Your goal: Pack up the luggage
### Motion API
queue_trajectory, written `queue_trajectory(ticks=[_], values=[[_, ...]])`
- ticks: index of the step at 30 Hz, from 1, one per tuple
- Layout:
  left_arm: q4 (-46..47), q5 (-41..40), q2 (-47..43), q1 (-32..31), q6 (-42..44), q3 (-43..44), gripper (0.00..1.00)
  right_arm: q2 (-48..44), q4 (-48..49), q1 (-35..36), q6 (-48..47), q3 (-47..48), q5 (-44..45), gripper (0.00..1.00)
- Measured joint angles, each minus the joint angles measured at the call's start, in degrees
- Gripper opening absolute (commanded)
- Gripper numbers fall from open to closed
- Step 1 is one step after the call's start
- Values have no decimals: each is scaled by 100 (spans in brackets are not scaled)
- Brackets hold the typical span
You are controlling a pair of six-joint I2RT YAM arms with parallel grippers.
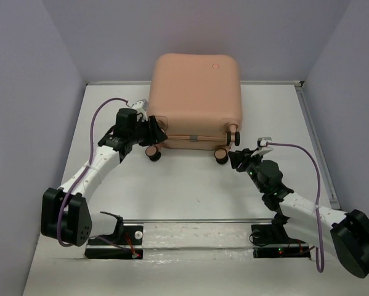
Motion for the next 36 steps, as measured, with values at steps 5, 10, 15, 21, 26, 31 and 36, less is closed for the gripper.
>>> queue_trajectory(ticks=[5,10,15,21,26,31,36], values=[[125,2,-28,2,-103,-57,6,-118,-52,0,-39,0,2,47],[662,127,-295,37,-424,-452,6,24,-164,-122,-129,9,0,47],[1298,509,-529,85,-1071,-931,6,352,52,-610,-192,15,-210,49],[1392,782,-654,90,-1429,-1062,6,1180,785,-835,-319,116,-566,51],[1379,833,-739,90,-1547,-1088,6,2122,1694,-953,-409,216,-966,51],[1373,885,-739,85,-1626,-1091,6,2894,2677,-1012,-409,216,-1379,49],[1401,876,-756,81,-1637,-1121,6,3095,3104,-1012,-413,219,-1541,46]])
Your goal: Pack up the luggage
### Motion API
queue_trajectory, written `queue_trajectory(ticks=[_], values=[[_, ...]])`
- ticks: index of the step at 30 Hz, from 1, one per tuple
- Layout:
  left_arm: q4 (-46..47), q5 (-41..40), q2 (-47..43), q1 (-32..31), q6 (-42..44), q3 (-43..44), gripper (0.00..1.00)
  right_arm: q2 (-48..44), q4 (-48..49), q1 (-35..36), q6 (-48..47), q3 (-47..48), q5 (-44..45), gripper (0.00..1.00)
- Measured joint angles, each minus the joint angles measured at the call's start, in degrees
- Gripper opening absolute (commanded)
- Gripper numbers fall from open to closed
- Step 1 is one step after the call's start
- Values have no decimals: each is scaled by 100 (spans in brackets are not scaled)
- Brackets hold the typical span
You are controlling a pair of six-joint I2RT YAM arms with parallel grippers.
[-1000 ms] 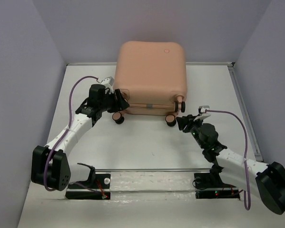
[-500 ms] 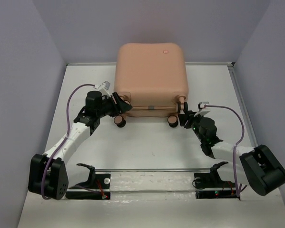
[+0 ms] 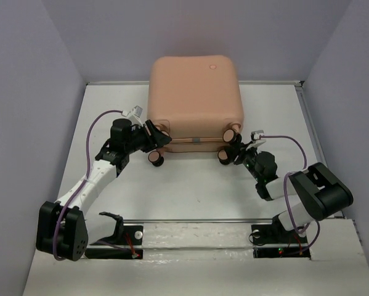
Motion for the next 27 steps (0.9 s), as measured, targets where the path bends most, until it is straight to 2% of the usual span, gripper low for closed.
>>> queue_trajectory(ticks=[4,9,17,27], values=[[15,2,-4,-7,-2,-13,6,-15,79,0,-76,9,105,46],[13,-4,-15,-24,-4,-13,6,-17,116,0,-247,37,208,37],[2,-63,-35,-55,-66,-13,6,162,63,0,-363,258,361,7],[28,-87,-48,-63,-192,-44,6,343,127,11,13,380,387,7]])
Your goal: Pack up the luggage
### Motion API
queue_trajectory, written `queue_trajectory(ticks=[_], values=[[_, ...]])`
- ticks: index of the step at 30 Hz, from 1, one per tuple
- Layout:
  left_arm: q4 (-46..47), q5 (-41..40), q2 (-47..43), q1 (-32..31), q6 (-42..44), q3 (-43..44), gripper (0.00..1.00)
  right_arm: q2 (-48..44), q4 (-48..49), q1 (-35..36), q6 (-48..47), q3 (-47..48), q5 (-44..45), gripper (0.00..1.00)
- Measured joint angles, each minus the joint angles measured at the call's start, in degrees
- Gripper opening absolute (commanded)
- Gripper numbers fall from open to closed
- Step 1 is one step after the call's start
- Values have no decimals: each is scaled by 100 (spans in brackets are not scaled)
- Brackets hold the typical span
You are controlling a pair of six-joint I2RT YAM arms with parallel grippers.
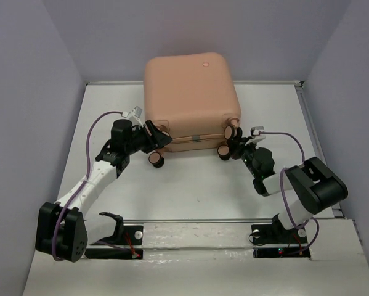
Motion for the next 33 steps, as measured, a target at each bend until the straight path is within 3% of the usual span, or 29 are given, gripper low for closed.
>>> queue_trajectory(ticks=[4,11,16,23,27,33], values=[[50,-87,0,-96,-188,-4,6,162,157,560,72,7,584,7],[85,-710,2,-474,-546,7,6,780,417,2048,-603,463,3263,7],[177,-994,61,-623,-997,55,6,1102,415,2610,-920,848,4428,7],[111,-579,210,-1263,-1554,243,6,872,282,4201,-866,1176,2448,7],[-232,-474,72,-1314,-1480,243,6,-496,-7,4037,-807,544,2361,7],[-420,-577,-136,-1054,-1228,243,6,-1484,-876,3705,-605,396,2339,7]])
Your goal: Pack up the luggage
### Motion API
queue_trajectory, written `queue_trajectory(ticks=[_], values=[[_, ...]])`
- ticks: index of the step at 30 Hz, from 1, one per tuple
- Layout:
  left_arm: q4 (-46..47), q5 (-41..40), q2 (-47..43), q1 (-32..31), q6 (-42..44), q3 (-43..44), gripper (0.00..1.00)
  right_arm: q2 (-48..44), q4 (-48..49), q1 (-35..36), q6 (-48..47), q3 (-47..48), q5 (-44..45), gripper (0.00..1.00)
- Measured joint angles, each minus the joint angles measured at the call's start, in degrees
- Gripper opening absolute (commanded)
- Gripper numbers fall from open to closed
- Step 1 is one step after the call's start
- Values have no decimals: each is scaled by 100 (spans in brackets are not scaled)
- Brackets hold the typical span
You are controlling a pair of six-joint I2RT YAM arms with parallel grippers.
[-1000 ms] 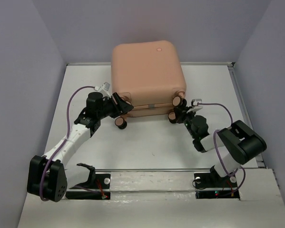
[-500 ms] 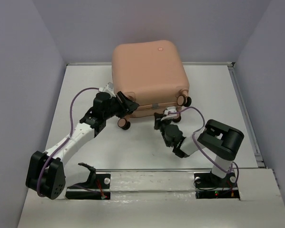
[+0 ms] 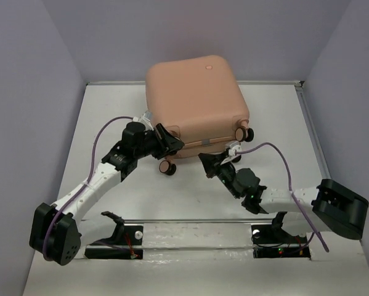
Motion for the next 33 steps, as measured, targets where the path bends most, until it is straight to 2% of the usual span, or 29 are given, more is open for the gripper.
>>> queue_trajectory(ticks=[5,8,9,13,18,23,28,33], values=[[-304,48,-404,684,474,0,6,-984,-846,-1158,599,-944,-129,7],[-522,-26,-686,1139,879,0,6,-1405,-1224,-1784,942,-1438,-197,20],[-597,-68,-745,1246,1008,-2,6,-1482,-1368,-2006,1036,-1528,-302,30],[-675,-66,-918,1325,1305,-138,6,-1423,-1515,-2601,1150,-1552,-870,45],[-339,66,-1110,1314,1344,-466,6,-922,-1224,-2769,1021,-1425,-1565,51],[125,262,-1165,1364,1158,-756,6,-57,9,-2769,984,-1370,-2105,54],[238,326,-1209,1377,1034,-837,6,835,702,-2769,964,-1088,-2205,56],[262,367,-1316,1377,968,-905,6,1250,918,-2767,879,-901,-2175,56]])
